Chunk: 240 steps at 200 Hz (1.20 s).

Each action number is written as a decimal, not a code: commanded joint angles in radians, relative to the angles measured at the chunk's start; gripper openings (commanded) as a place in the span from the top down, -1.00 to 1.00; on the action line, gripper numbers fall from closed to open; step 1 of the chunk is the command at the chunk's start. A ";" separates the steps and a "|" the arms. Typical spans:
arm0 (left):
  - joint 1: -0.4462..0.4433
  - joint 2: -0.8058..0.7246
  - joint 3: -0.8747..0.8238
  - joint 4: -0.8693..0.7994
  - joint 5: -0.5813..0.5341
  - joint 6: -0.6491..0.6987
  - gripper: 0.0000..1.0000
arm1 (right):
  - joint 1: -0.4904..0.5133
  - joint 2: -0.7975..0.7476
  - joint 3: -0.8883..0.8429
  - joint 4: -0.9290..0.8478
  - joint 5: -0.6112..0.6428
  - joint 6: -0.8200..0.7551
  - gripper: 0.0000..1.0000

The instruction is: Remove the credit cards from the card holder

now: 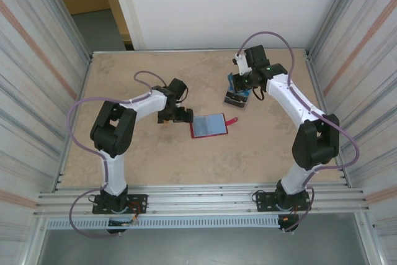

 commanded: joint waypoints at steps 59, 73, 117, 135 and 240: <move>0.025 -0.078 -0.023 0.097 -0.045 0.035 -0.97 | -0.092 0.154 0.134 -0.060 -0.029 -0.494 1.00; 0.013 -0.113 -0.036 0.089 -0.052 0.029 -0.97 | -0.093 0.182 0.158 -0.074 -0.032 -0.523 1.00; -0.028 -0.214 -0.090 0.089 -0.090 0.002 -0.97 | -0.099 0.257 0.216 -0.124 -0.043 -0.599 1.00; -0.034 -0.248 -0.118 0.098 -0.090 -0.009 -0.97 | -0.102 0.272 0.222 -0.141 -0.033 -0.623 1.00; -0.045 -0.291 -0.144 0.104 -0.086 -0.049 -0.97 | -0.120 0.330 0.220 -0.177 -0.036 -0.651 1.00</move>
